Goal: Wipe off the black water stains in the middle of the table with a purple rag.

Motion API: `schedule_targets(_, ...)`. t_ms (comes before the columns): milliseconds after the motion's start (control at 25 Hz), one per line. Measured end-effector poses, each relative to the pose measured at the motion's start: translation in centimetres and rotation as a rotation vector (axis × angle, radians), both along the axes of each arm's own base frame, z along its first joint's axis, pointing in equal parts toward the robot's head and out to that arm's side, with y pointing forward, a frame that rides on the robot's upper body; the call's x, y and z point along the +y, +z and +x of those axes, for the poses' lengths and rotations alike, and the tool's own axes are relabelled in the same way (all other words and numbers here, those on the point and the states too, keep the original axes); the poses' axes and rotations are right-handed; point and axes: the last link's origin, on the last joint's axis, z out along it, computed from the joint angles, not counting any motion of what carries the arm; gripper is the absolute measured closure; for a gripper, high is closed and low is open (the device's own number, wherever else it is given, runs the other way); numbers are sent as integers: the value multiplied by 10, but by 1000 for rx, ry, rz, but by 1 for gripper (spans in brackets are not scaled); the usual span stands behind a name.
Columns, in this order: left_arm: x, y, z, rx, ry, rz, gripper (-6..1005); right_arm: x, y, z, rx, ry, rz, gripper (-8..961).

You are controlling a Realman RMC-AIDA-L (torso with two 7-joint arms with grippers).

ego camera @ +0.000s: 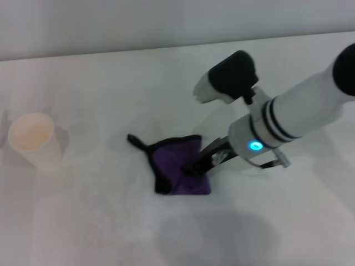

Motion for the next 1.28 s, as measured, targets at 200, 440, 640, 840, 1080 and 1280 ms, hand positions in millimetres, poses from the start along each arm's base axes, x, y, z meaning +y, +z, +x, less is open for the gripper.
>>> schedule_targets(200, 0, 1, -1, 3, 1, 1, 112, 7, 20, 16, -16, -14, 45, 913)
schedule_targets(440, 0, 1, -1, 5, -2, 3, 112, 10, 36, 23, -3, -1, 33, 910)
schedule_targets(640, 0, 3, -1, 11, -1, 8, 112, 13, 43, 24, 19, 45, 39, 885)
schedule_targets(840, -1, 4, -3, 7, 6, 15, 112, 17, 52, 18, 106, 86, 68, 713)
schedule_targets(1080, -3, 4, -4, 7, 10, 16, 112, 24, 86, 25, 317, 128, 228, 387)
schedule_targets(1280, -2, 4, -3, 7, 8, 17, 112, 25, 112, 45, 515, 147, 431, 159)
